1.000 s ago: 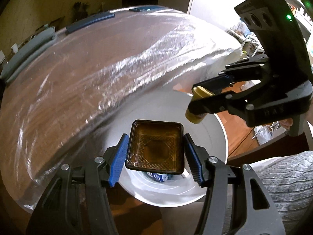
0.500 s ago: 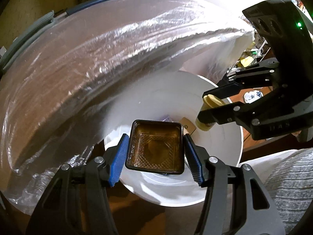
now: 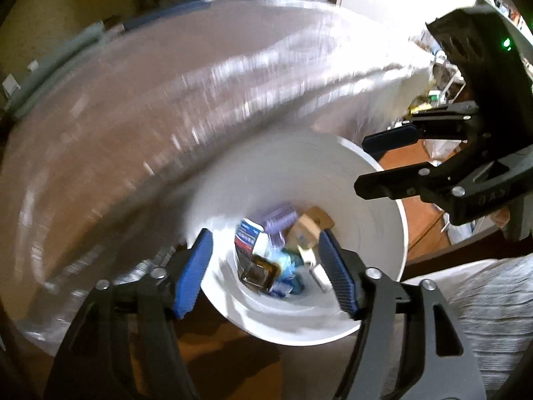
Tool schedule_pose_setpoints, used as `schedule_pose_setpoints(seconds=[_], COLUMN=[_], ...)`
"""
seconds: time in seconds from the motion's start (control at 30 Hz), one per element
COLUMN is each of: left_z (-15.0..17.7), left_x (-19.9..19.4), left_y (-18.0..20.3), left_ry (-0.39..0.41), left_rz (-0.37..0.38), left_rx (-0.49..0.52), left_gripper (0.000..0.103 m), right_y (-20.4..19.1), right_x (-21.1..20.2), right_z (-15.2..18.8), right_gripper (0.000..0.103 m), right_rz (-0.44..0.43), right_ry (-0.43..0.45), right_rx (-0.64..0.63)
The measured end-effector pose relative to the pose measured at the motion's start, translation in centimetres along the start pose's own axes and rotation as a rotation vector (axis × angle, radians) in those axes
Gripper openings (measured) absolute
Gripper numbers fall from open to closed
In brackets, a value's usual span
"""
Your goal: Collect trash
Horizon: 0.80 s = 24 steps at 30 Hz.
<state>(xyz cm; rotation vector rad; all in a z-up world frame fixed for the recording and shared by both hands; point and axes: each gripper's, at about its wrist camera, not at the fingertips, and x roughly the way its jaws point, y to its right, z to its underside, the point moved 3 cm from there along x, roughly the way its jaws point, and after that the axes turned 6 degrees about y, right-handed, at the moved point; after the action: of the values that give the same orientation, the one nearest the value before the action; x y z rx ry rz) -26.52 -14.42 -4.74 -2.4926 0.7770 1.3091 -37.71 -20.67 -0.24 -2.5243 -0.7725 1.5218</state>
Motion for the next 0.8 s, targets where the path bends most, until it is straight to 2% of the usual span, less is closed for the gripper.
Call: schedule_pose_setpoints(seconds=[0.07, 0.2, 0.27, 0.37, 0.43, 0.5, 0.67, 0.8], left_z=[-1.4, -5.4, -7.6, -10.5, -11.9, -13.2, -14.5, -14.4], left_x=[-2.2, -7.0, -8.0, -6.9, -5.6, -3.7, 0.3, 2.5], left_y=[-0.1, -1.5, -3.8, -8.2, -11.5, -14.5, -20.5, -22.6], left_ry=[0.065, 0.257, 0.336, 0.363, 0.376, 0.353, 0.277, 0.227], left_rz=[-0.005, -0.034, -0.102, -0.218, -0.246, -0.298, -0.343, -0.369], left_rx=[-0.003, -0.041, -0.093, -0.214, -0.286, -0.320, -0.405, -0.434], left_gripper=[0.085, 0.101, 0.101, 0.101, 0.101, 0.101, 0.101, 0.101], right_y=[-0.1, 0.1, 1.5, 4.6, 7.1, 10.5, 17.7, 21.7], right_x=[-2.1, -6.3, -7.6, -7.6, -6.8, -5.5, -3.2, -2.0], right_z=[-1.3, -4.9, -7.6, -11.2, -13.3, -15.7, -19.0, -20.3], right_gripper=[0.070, 0.093, 0.097, 0.098, 0.098, 0.098, 0.098, 0.098], right_rz=[-0.009, 0.044, 0.117, 0.239, 0.298, 0.379, 0.431, 0.481], right_ry=[0.058, 0.211, 0.284, 0.330, 0.331, 0.315, 0.282, 0.258], right_rx=[0.001, -0.039, -0.049, -0.037, -0.019, 0.008, 0.126, 0.137])
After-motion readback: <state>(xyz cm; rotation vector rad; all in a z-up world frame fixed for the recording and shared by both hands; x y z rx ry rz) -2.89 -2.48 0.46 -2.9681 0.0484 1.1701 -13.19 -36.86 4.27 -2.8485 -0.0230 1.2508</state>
